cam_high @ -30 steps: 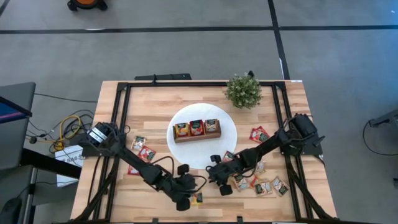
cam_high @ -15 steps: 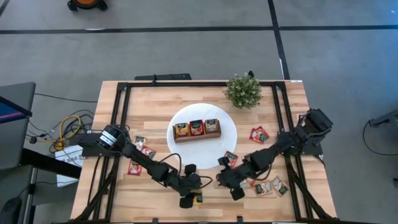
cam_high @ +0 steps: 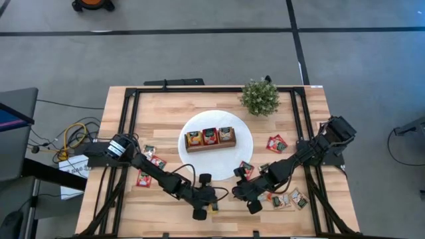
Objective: Pick & Place Tea
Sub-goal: Put the orange tea bag into the left section of the wooden organizer
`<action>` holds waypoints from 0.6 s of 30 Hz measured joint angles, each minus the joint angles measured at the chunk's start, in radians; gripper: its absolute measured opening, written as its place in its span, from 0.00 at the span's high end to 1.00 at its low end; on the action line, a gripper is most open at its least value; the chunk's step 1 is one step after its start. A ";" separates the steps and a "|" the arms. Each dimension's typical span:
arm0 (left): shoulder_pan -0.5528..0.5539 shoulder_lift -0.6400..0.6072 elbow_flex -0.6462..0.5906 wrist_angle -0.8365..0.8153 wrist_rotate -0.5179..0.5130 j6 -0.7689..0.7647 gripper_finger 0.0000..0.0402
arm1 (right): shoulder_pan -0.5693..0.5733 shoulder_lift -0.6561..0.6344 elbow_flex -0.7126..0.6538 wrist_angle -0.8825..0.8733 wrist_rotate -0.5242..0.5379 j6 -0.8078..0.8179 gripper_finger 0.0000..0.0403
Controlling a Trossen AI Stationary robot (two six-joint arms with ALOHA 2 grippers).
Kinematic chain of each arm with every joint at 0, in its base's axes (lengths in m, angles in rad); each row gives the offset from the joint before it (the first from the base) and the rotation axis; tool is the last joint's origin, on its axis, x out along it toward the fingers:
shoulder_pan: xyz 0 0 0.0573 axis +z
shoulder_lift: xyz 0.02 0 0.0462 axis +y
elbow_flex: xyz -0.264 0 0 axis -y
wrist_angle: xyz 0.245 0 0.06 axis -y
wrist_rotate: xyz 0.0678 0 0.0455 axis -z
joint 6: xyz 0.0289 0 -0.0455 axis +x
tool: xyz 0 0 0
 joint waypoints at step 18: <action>-0.120 -0.210 -0.008 -0.206 -0.525 -0.029 1.00 | -0.024 0.096 -0.001 0.207 0.005 0.042 0.86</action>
